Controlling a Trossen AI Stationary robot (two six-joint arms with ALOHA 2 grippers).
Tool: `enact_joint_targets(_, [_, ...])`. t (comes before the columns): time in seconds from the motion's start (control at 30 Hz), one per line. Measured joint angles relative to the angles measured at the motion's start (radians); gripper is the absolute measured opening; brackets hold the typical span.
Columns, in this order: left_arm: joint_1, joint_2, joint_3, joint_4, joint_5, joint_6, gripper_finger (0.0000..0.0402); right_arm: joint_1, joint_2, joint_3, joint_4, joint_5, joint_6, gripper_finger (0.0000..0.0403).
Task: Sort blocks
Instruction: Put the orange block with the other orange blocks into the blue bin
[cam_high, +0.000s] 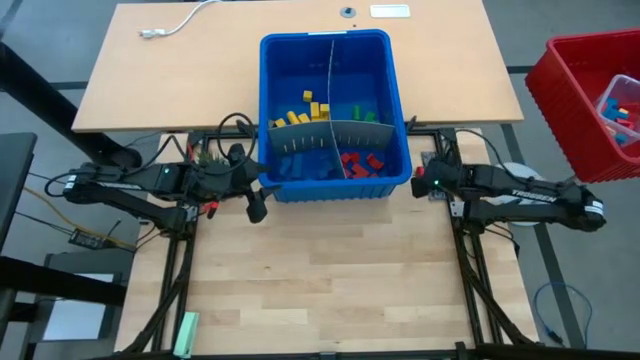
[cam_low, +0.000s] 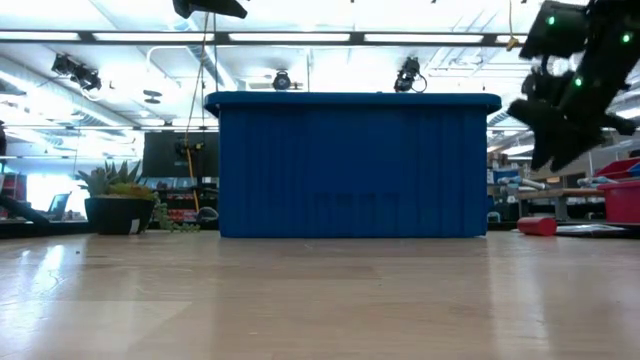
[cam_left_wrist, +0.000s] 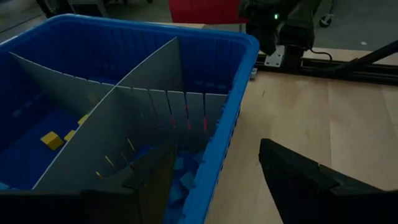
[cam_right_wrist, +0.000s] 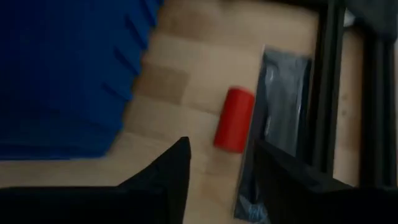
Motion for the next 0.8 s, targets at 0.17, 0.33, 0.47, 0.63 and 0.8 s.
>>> enact_joint_targets(0.17, [0.000, 0.000, 0.000, 0.000, 0.000, 0.000, 0.0243, -0.001, 0.035, -0.066, 0.073, -0.032, 0.059, 0.0200])
enact_joint_targets(0.33, [0.000, 0.000, 0.000, 0.001, 0.000, -0.002, 0.0243, -0.028, 0.104, -0.113, 0.136, -0.019, 0.067, 0.0212])
enact_joint_targets(0.47, [0.000, 0.000, 0.000, 0.001, 0.000, -0.002, 0.0243, -0.066, 0.158, -0.123, 0.200, -0.007, 0.021, 0.0207])
enact_joint_targets(0.63, [0.000, 0.000, 0.000, 0.002, 0.000, -0.003, 0.0243, -0.124, 0.220, -0.138, 0.300, -0.016, -0.055, 0.0194])
enact_joint_targets(0.8, [0.000, 0.000, 0.000, 0.001, 0.000, -0.003, 0.0243, -0.184, 0.263, -0.170, 0.365, -0.035, -0.080, 0.0187])
